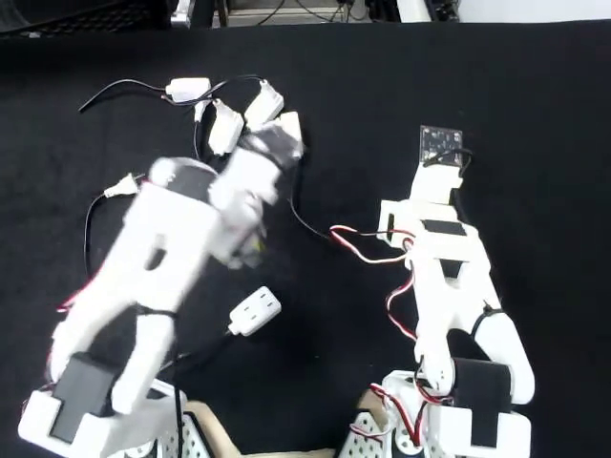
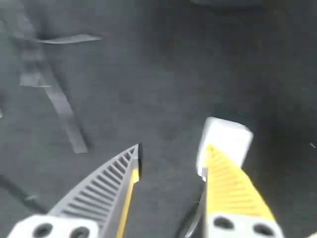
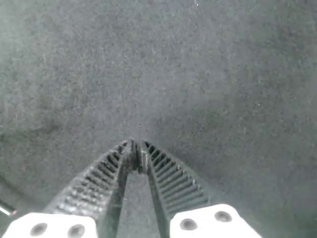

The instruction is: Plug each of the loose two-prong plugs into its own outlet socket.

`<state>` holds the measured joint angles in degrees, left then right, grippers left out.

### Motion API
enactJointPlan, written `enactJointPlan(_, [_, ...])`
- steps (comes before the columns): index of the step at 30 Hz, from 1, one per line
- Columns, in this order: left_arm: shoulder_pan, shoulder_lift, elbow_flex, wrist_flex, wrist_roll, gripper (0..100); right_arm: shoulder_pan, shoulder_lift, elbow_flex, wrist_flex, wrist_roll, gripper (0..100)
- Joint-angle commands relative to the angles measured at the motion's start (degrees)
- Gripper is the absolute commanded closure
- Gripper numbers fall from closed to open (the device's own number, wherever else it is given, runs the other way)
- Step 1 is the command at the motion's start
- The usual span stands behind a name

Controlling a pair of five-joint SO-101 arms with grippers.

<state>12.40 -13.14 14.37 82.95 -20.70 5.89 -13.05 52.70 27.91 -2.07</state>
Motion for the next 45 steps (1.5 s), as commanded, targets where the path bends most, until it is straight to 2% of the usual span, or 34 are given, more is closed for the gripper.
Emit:
enactJointPlan(1, [-10.2, -1.2, -9.7, 3.2, -6.7, 79, 0.7, 0.0, -1.8, -1.4, -0.4, 98.3])
enactJointPlan(5, [-17.7, 0.4, -11.5, 0.1, -16.2, 79, 0.7, 0.0, -1.6, -2.2, -0.4, 98.3])
enactJointPlan(12, [-27.6, 15.6, -19.0, -6.7, -21.9, 79, 0.7, 0.0, -1.5, -2.2, -0.4, 98.3])
enactJointPlan(20, [-34.2, 37.0, -42.0, -8.7, -29.5, 79, 0.7, 0.0, -1.4, -2.2, -0.4, 98.3])
enactJointPlan(28, [-34.1, 54.2, -57.2, -8.8, -37.7, 79, -0.7, 0.0, -1.3, -2.0, -0.4, 98.3])
enactJointPlan(32, [-32.0, 61.2, -61.0, -8.6, -37.3, 80, -0.4, 0.0, -1.3, -1.9, -0.4, 98.3])
enactJointPlan(39, [-31.8, 68.5, -68.4, -9.1, -41.9, 80, -0.6, 0.0, -1.3, -1.9, -0.3, 98.3])
enactJointPlan(45, [-29.8, 76.1, -74.2, -8.6, -42.4, 80, -0.5, 0.0, -1.3, -2.1, -0.2, 98.3])
